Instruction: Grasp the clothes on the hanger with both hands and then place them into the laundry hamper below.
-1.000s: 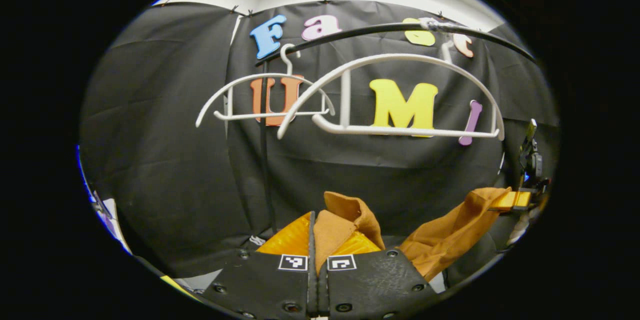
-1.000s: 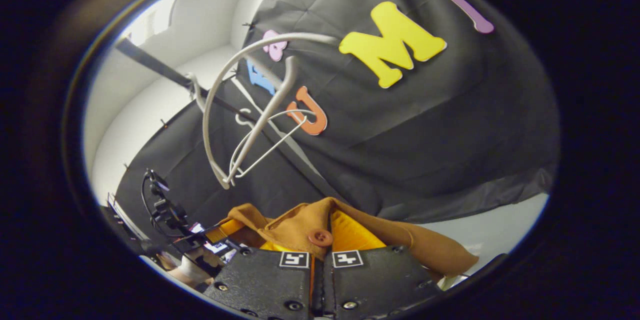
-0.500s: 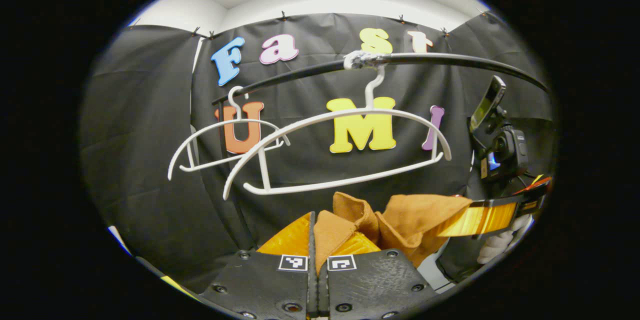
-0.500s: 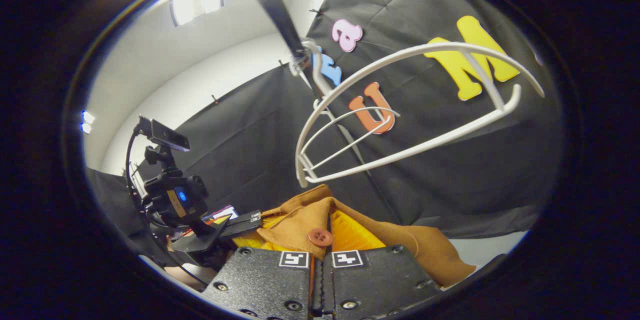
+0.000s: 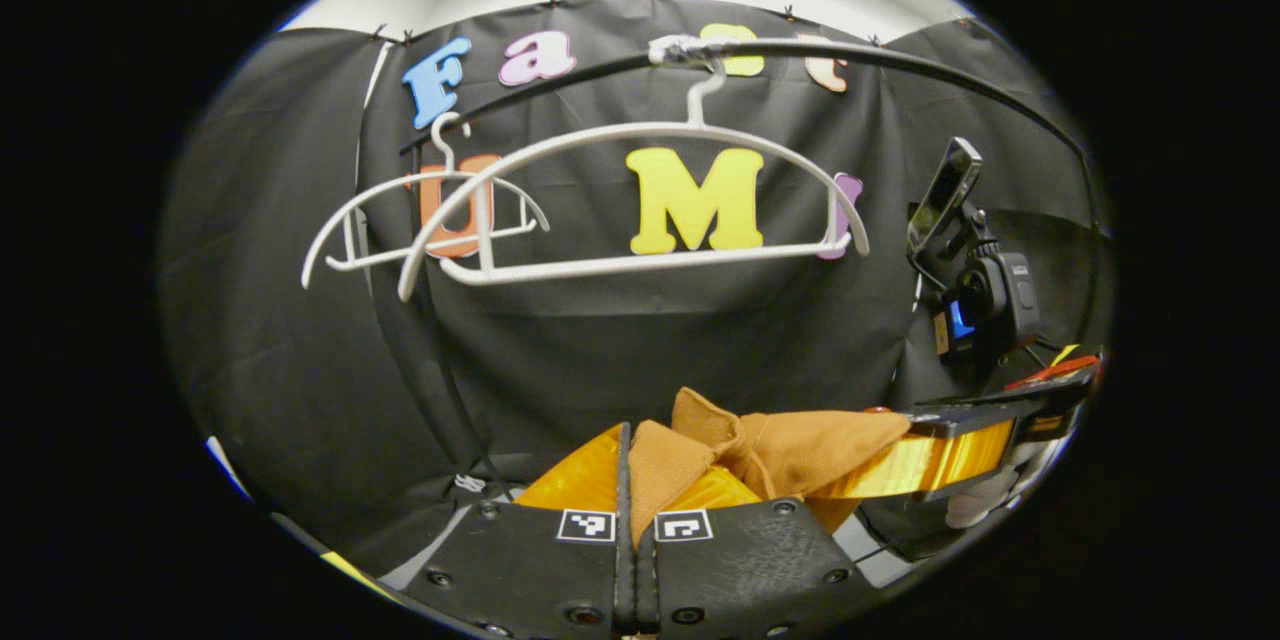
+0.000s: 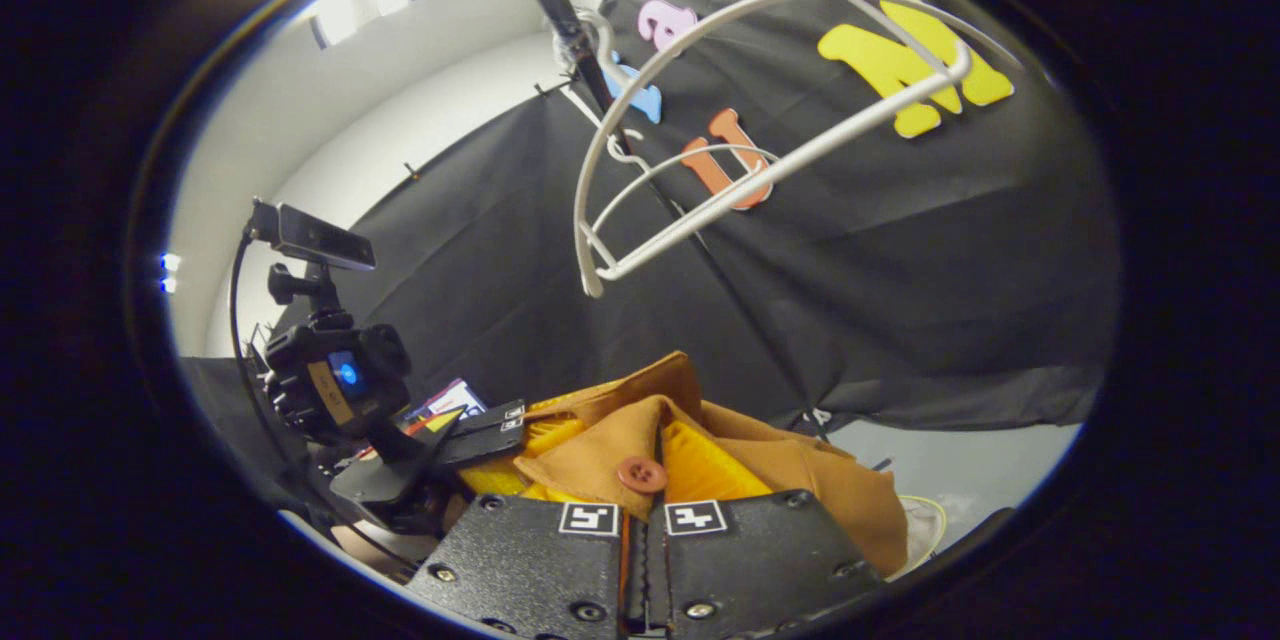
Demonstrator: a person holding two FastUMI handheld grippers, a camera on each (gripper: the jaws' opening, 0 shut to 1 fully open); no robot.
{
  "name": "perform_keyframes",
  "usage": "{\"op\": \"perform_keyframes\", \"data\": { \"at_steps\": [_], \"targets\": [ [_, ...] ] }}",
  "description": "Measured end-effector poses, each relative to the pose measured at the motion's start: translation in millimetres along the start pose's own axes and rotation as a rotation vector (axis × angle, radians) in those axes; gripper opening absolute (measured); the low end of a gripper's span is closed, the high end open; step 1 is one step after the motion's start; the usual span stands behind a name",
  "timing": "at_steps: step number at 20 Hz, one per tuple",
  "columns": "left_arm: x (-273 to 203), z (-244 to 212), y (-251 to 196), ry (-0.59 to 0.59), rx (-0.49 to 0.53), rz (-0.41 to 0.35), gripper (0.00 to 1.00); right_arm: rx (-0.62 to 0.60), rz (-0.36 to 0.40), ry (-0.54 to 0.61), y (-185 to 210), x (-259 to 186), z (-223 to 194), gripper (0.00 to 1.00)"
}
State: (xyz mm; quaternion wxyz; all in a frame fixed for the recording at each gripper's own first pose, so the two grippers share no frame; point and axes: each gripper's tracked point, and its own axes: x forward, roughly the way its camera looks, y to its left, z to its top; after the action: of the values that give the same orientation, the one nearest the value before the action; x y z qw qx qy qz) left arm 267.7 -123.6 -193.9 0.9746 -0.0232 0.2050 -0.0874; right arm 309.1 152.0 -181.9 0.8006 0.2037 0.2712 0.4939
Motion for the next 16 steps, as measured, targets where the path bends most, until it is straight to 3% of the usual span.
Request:
{"op": "perform_keyframes", "data": {
  "at_steps": [3,4,5,7,12,16],
  "targets": [
    [12,-46,-15,0.07,-0.018,-0.032,0.01,0.043,-0.078,0.063,-35,-5,-39,0.04],
    [17,-62,-21,0.09,-0.025,-0.042,0.05,0.055,-0.107,0.084,-46,-5,-49,0.04],
    [21,-79,-27,0.121,-0.034,-0.053,0.01,0.065,-0.139,0.105,-60,-6,-63,0.03],
    [29,-114,-37,0.177,-0.061,-0.063,0.01,0.09,-0.203,0.152,-87,-10,-91,0.04],
    [38,-214,-61,0.374,-0.184,-0.075,0.01,0.155,-0.426,0.335,-159,-22,-178,0.04],
    [38,-288,-67,0.538,-0.294,-0.046,0.01,0.203,-0.516,0.478,-183,-27,-239,0.04]
  ]
}}
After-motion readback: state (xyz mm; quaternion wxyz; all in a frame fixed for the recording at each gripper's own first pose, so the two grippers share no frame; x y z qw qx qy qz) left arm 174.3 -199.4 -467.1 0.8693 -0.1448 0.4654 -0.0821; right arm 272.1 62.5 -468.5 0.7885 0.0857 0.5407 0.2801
